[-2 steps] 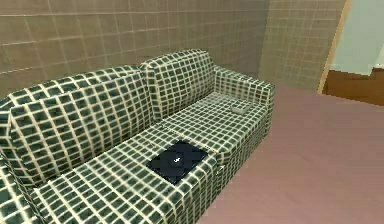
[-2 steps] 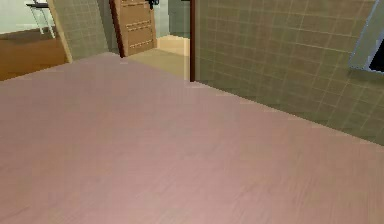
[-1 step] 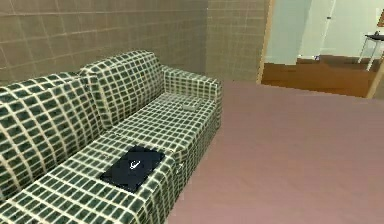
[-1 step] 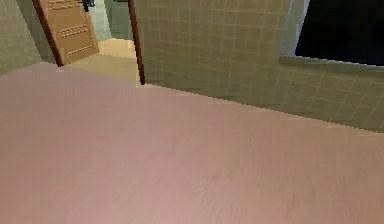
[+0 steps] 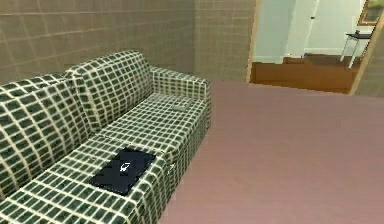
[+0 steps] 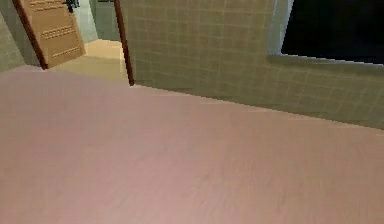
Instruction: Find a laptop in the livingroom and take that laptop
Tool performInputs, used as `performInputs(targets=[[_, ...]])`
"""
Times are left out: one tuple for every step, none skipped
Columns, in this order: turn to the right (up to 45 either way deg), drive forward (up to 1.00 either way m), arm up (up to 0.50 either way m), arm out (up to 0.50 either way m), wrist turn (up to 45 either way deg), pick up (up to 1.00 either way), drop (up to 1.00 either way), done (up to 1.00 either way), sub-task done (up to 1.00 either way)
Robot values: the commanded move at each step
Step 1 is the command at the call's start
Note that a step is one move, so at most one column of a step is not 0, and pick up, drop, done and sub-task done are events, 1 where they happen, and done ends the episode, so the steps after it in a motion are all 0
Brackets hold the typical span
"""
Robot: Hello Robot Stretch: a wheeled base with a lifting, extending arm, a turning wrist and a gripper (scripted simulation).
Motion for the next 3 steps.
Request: performInputs(targets=[[0.0, 0.90, 0.00, 0.00, 0.0, 0.00, 0.00, 0.00, 0.00], [-45.0, 0.00, 0.00, 0.00, 0.0, 0.00, 0.00, 0.00, 0.00], [-45.0, 0.00, 0.00, 0.00, 0.0, 0.00, 0.00, 0.00, 0.00]])
